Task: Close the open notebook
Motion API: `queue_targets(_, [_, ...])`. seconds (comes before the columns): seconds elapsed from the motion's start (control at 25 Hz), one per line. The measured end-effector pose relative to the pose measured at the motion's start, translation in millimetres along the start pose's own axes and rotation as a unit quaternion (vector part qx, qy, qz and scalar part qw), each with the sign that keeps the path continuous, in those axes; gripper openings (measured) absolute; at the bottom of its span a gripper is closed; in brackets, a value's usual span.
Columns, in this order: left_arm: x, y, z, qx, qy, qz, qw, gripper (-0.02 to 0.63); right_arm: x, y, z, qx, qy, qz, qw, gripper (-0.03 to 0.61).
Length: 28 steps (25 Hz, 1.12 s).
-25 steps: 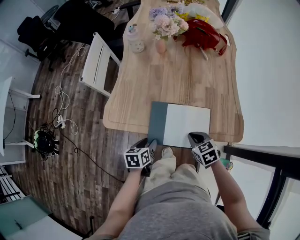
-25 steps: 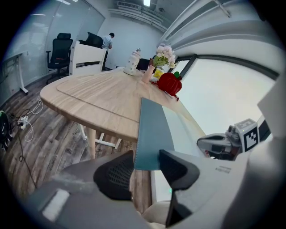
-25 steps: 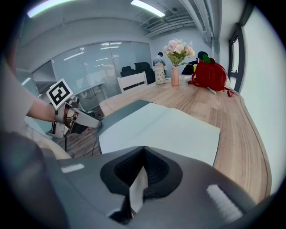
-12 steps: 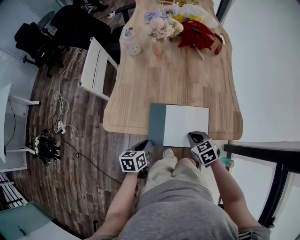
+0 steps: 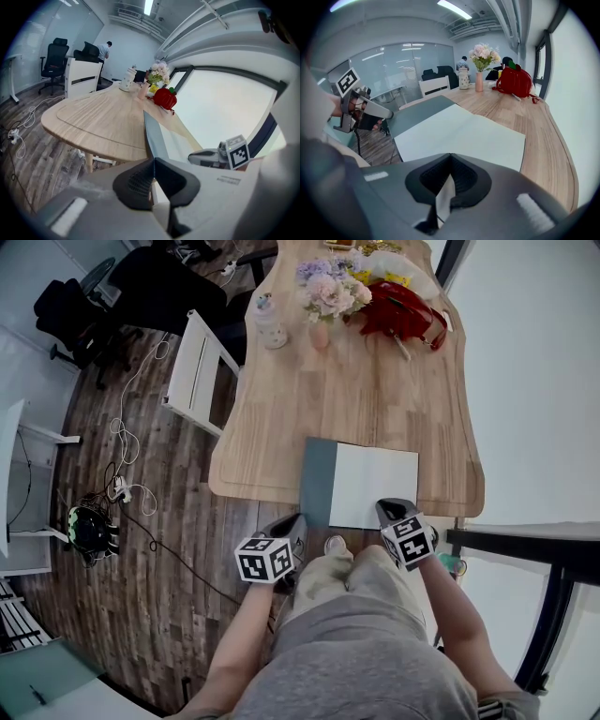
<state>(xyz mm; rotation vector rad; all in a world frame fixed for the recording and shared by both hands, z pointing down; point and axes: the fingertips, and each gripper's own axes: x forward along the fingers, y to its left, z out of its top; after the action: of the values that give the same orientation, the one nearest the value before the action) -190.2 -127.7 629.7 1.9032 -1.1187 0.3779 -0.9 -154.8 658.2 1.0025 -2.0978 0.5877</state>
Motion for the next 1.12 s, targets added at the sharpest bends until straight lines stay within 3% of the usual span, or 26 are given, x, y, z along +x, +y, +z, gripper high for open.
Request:
queue_targets(0.28, [-10.7, -22.6, 12.5, 0.012, -0.019, -0.009, 0.9997, 0.014, -14.5, 6.7, 14.6, 0.008, -0.044, -0.003, 0.999, 0.003])
queue_targets(0.68, [-23.2, -62.9, 26.9, 0.028, -0.050, -0.003, 0.9984, 0.012, -50.8, 8.0, 30.6, 0.014, -0.102, 0.025, 0.994, 0.003])
queue_targets(1.12, [-21.0, -126.2, 36.4, 0.061, -0.085, 0.025, 0.9942, 0.014, -99.0, -15.8, 15.3, -0.006, -0.121, 0.044, 0.992, 0.003])
